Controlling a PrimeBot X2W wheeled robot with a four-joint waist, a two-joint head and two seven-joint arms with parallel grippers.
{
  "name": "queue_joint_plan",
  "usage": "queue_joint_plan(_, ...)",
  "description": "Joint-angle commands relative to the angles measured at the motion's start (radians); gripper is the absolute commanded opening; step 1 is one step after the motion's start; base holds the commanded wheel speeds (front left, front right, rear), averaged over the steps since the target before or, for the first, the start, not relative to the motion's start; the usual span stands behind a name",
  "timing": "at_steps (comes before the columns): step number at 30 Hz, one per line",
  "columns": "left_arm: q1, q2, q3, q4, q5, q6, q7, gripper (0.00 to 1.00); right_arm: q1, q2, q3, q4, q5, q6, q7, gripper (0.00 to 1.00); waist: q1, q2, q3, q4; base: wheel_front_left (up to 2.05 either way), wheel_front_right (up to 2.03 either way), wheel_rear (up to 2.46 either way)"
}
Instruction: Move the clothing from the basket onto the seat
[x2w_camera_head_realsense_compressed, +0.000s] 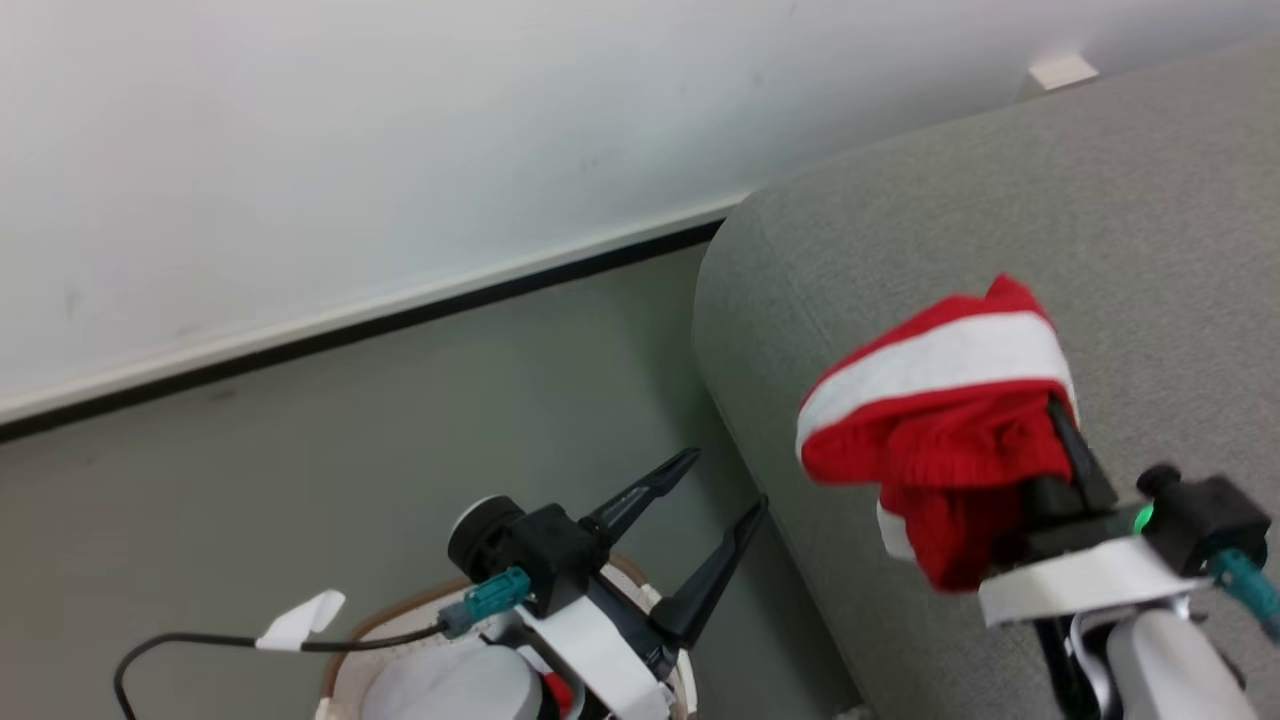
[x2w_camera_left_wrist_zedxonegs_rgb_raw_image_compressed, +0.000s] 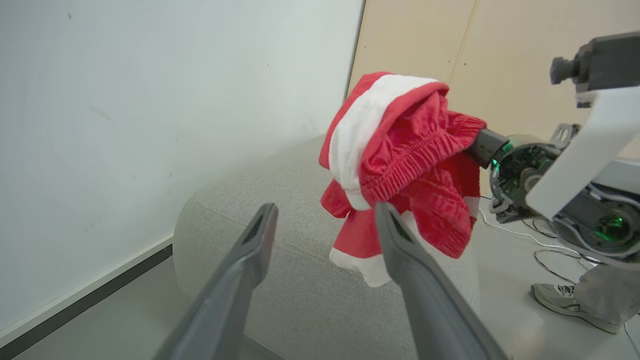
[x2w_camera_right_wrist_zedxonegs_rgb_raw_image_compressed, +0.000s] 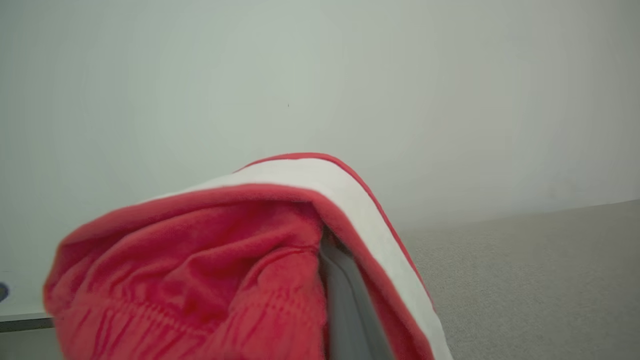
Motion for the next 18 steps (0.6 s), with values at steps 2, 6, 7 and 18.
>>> queue_joint_plan(2,-0.022,0.022,-0.008,-0.01,0.02,0.001,0.0,1.0,-0.062,-0.016,-0.023,0.015,-0.007,-0.002,-0.002,0.0,-0.0001,-0.0001,0.061,0.02,0.0,0.0,0.0)
queue_joint_plan(6,-0.06,0.056,-0.024,-0.033,0.019,0.001,0.0,1.0,-0.173,-0.048,-0.064,0.043,0.008,-0.002,-0.002,0.0,-0.0001,-0.0001,0.153,0.049,0.0,0.0,0.0)
queue_joint_plan(7,-0.07,0.066,-0.028,-0.04,0.018,0.001,0.0,1.0,-0.205,-0.06,-0.076,0.054,0.019,-0.002,-0.002,0.0,-0.0001,-0.0001,0.179,0.058,0.0,0.0,0.0)
queue_joint_plan(18,-0.194,0.192,-0.039,-0.122,-0.002,0.0,0.001,1.0,-0.562,-0.243,-0.216,0.267,0.045,-0.002,0.017,0.0,-0.0001,-0.0001,0.451,0.17,0.0,0.0,0.0)
